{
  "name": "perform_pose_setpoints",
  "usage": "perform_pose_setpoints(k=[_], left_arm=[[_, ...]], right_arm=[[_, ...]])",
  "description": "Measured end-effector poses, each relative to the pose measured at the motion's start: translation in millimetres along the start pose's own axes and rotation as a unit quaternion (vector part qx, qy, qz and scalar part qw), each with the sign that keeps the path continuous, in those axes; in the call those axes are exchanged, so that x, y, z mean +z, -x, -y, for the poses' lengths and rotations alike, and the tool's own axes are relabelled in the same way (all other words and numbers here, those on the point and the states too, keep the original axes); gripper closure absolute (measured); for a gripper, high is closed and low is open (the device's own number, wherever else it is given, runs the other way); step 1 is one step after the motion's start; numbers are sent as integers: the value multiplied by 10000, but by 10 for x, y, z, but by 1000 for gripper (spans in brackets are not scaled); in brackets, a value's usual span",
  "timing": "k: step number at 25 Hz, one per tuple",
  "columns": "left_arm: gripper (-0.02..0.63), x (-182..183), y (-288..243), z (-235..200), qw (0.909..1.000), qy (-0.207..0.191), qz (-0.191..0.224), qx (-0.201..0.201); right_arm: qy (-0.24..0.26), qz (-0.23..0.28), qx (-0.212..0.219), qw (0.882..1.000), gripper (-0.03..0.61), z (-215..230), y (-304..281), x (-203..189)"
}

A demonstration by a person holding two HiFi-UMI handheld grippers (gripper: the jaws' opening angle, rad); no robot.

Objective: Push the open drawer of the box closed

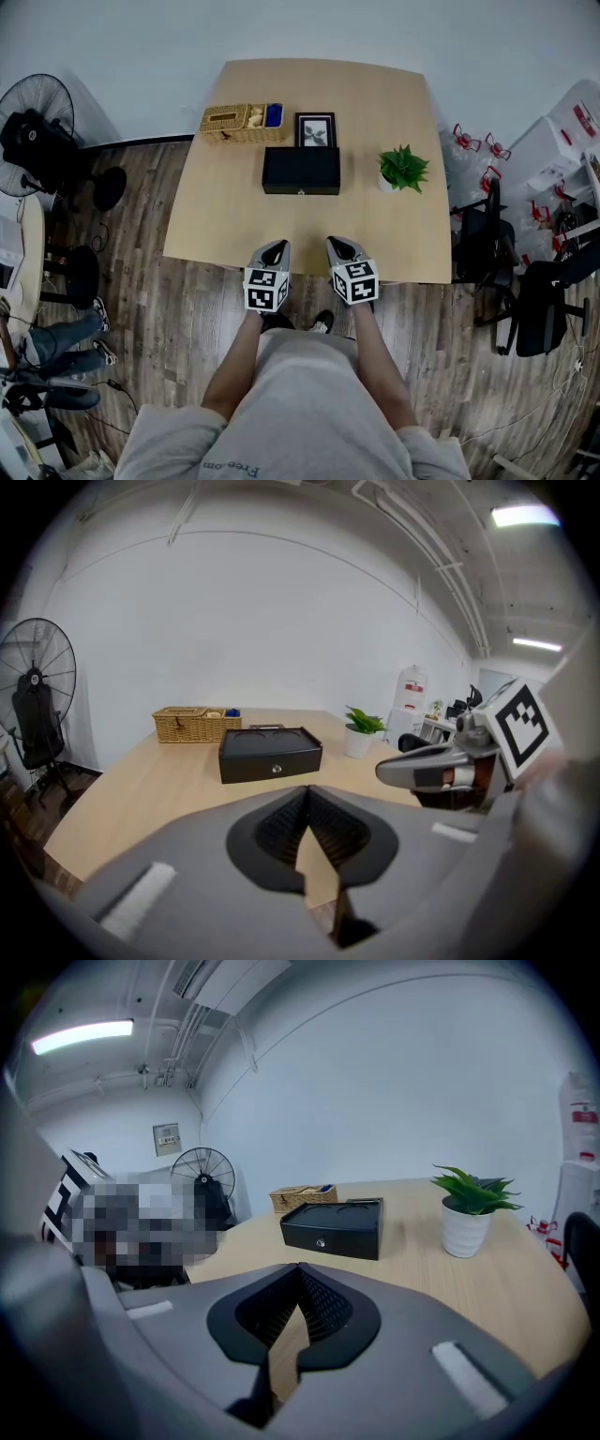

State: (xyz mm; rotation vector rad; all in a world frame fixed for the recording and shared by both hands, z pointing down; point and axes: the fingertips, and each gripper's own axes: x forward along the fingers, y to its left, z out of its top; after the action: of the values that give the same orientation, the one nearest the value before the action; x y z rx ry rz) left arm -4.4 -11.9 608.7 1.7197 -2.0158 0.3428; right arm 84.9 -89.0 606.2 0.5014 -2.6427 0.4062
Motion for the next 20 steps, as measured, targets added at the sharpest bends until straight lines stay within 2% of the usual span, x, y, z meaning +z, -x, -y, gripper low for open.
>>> perform_pose_setpoints(k=[20], left_arm=[[561, -6, -40, 38, 10000, 39, 8, 21]], right_arm=[[16, -17, 49, 10000, 577, 49, 21, -22]])
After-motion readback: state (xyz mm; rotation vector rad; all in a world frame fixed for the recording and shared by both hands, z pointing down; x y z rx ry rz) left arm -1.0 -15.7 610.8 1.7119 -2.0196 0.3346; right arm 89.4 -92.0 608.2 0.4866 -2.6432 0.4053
